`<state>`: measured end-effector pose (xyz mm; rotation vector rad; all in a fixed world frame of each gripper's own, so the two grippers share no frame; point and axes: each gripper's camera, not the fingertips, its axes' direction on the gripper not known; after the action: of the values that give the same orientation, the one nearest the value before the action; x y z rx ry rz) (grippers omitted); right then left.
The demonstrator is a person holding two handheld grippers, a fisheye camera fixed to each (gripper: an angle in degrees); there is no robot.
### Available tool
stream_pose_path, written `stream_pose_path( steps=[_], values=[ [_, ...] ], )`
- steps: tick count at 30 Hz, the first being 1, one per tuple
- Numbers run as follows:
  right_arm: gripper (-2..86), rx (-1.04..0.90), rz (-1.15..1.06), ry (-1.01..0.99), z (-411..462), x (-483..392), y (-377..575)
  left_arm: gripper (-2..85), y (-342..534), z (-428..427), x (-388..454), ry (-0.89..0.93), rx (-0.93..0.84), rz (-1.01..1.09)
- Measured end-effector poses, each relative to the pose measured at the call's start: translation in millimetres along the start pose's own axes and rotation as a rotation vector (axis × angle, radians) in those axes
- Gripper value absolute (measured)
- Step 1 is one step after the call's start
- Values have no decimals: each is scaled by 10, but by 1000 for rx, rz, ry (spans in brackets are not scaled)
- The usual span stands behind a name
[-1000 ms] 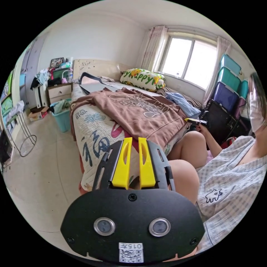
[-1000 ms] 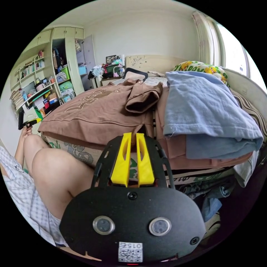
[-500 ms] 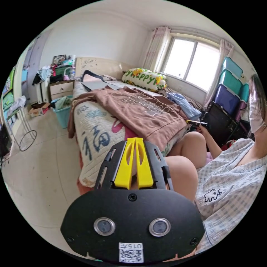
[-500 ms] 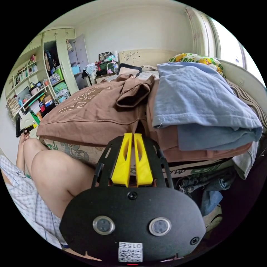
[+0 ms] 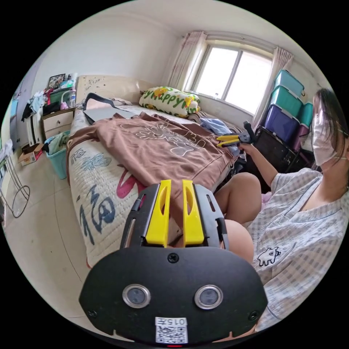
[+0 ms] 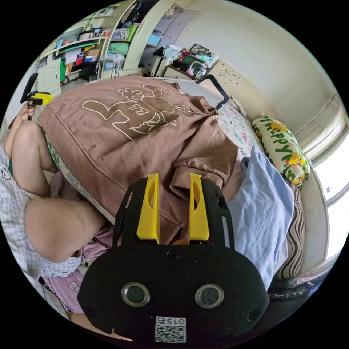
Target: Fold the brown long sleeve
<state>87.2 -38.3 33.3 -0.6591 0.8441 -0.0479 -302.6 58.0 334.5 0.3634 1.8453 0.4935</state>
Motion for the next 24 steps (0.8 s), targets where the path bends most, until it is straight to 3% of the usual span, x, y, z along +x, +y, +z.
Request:
stream_pose_path(
  steps=[3,8,11,13,19,24],
  values=[
    [102,-135,-93,11,241,-60,-217,52,-139,207,83,-69,-101,44],
    [6,-57,-50,144,-131,219,-423,43,-243,256,126,-78,-142,48],
    [-2,54,109,242,-512,851,-607,35,-303,289,124,-75,-161,32],
    [-2,102,328,351,-708,1653,-756,28,-341,313,98,-64,-170,0],
    [32,37,912,449,-540,3183,-483,21,-357,345,47,-34,-154,-87],
    [102,62,928,366,-273,3169,-151,22,-353,377,39,-18,-140,-126]
  ],
)
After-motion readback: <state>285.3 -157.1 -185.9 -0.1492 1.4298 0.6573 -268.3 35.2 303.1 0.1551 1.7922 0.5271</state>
